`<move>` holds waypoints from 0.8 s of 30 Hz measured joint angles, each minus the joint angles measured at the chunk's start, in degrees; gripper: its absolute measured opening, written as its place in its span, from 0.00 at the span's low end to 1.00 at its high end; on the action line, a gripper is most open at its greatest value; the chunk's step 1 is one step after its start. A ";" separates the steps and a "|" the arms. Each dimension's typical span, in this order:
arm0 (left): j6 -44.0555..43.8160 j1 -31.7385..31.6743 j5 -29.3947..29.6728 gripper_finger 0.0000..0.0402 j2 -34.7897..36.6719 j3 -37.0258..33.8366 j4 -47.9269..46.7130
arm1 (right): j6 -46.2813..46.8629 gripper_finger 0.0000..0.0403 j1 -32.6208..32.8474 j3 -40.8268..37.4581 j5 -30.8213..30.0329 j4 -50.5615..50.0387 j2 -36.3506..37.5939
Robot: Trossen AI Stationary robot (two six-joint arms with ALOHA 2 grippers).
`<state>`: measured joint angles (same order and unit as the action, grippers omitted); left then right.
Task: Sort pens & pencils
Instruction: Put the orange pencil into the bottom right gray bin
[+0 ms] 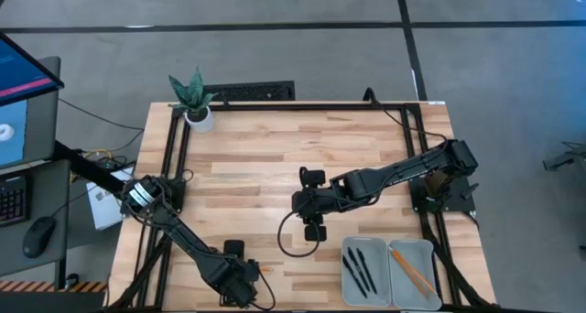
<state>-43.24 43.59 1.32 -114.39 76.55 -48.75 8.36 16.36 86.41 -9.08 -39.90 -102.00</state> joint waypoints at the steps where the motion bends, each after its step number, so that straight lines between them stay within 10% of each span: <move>1: 0.00 0.00 0.02 0.61 0.00 0.02 -0.02 | 0.02 0.42 0.00 -0.02 0.00 0.00 -0.02; 24: -0.22 0.02 3.04 0.35 -0.04 0.04 -0.17 | 0.13 0.42 -0.01 0.00 0.00 0.00 -0.01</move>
<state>-43.46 43.62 4.36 -114.43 76.60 -48.93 8.49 16.35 86.41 -9.08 -39.90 -102.00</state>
